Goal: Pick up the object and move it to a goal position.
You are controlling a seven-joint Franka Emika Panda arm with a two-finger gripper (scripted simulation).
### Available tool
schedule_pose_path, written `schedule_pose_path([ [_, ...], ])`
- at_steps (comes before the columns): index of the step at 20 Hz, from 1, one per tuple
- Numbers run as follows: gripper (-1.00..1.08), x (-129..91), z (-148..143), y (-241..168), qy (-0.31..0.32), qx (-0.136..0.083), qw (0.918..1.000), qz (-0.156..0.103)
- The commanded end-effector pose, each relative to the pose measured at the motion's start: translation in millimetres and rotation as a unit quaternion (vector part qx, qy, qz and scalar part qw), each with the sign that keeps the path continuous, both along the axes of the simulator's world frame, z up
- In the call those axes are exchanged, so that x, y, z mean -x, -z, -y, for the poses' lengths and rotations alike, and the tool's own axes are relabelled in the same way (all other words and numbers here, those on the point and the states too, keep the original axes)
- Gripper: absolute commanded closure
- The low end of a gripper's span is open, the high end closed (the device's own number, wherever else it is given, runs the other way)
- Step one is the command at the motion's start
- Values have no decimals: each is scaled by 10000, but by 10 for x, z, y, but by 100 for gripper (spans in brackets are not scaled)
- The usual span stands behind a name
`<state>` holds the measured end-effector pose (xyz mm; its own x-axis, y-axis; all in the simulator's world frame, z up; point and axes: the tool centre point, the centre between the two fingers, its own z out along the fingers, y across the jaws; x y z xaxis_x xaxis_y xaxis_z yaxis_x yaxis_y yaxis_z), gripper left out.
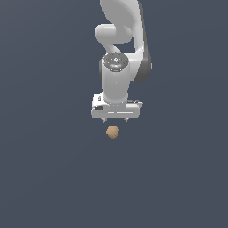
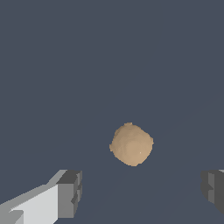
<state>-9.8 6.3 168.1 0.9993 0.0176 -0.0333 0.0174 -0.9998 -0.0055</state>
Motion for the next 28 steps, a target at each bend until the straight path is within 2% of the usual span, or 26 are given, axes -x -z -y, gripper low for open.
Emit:
schedule_pose_path([
  [1,-92,0,0,0,0,0,10000,0],
  [16,-92,2,-17,-26,-232,140,9996,26],
  [22,-92,7,-13,35,3,127,9999,36],
  [28,-92,20,1,166,519,104,9986,55],
])
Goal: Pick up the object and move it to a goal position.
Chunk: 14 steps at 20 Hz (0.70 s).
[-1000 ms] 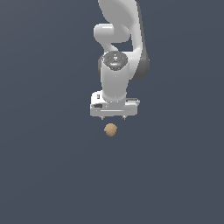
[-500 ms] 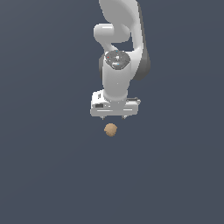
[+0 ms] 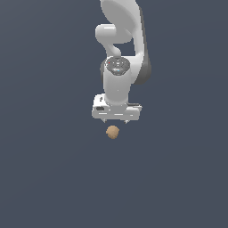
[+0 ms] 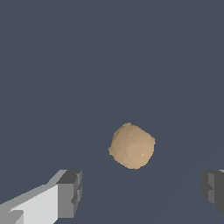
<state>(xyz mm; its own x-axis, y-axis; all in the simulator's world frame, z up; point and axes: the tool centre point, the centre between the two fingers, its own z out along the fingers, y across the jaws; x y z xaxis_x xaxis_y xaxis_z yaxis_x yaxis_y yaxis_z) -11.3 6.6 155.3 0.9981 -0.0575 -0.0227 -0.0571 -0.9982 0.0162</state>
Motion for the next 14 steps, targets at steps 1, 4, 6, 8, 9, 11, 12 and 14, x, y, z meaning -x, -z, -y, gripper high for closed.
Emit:
schedule_pose_path([
  [1,-92,8,8,67,260,-11,9997,11],
  [4,-92,21,21,165,651,-25,9979,30],
  [6,-92,32,33,239,952,-33,9954,44],
  [8,-92,45,47,314,1263,-39,9920,58],
  [9,-92,51,54,350,1412,-41,9900,65],
  [11,-92,64,68,415,1685,-44,9857,79],
  [12,-92,70,75,445,1809,-45,9834,85],
  [14,-92,81,89,498,2034,-45,9790,96],
])
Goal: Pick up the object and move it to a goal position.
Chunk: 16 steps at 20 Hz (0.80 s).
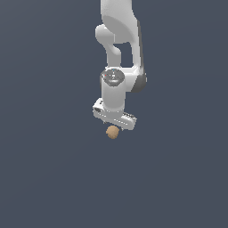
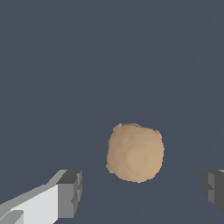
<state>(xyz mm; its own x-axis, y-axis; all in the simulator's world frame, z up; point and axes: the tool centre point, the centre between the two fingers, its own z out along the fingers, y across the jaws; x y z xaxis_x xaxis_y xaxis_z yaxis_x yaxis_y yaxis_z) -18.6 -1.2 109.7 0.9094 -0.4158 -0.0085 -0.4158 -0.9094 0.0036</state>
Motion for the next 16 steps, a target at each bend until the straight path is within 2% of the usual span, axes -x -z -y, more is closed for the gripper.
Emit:
schedule_pose_path([
  [1,-92,13,17,65,292,0,9996,17],
  [8,-92,39,49,175,778,4,9970,41],
  [16,-92,45,53,208,854,5,9963,42],
])
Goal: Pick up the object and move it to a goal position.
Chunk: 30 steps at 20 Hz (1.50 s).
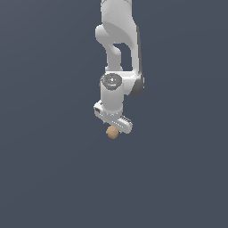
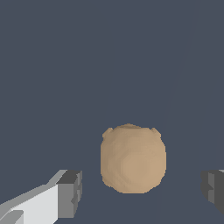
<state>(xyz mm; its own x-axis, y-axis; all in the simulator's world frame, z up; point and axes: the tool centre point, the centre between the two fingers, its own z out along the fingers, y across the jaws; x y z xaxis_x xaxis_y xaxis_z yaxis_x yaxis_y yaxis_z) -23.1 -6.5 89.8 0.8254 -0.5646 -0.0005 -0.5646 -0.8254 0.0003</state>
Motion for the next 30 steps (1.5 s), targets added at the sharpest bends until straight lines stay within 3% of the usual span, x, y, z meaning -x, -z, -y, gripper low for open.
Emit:
schedule_pose_path([
  [1,-92,1,-2,26,0,0,10000,-1],
  [16,-92,3,0,501,25,1,10000,2],
  [17,108,3,0,501,25,1,10000,2],
  [30,108,-2,3,466,25,-1,10000,12],
])
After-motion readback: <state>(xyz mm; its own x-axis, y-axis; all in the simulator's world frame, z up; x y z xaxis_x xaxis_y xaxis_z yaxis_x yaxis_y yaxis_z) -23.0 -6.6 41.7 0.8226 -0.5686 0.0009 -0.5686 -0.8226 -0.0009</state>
